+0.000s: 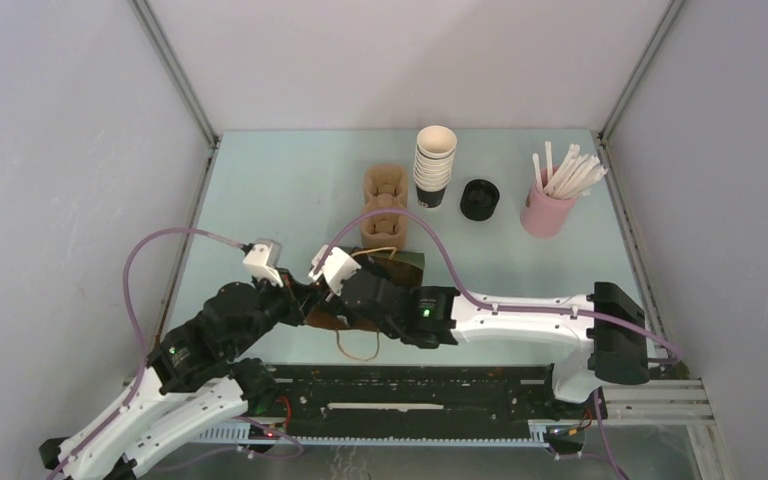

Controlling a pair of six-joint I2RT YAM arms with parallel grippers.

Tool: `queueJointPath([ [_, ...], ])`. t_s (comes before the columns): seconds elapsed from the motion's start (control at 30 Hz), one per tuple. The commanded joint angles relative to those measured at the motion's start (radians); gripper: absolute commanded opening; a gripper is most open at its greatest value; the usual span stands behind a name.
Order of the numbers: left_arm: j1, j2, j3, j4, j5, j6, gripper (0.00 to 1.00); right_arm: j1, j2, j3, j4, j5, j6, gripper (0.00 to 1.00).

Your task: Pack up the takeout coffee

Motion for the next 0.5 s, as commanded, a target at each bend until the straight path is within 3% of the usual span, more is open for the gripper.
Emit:
queueJointPath([
  [0.0,-0.004,0.025,0.050,-0.053,-0.056,0.001,0.01,-0.013,0.015,0.005,0.055,0.054,-0.035,0.54],
  [0.3,-0.004,0.017,0.046,-0.064,-0.072,-0.022,0.01,-0.018,0.064,0.005,0.042,0.107,-0.051,0.54],
  [0.47,-0.004,0.021,0.048,-0.059,-0.061,-0.022,0.00,-0.033,0.064,-0.021,0.085,0.064,-0.045,0.54],
])
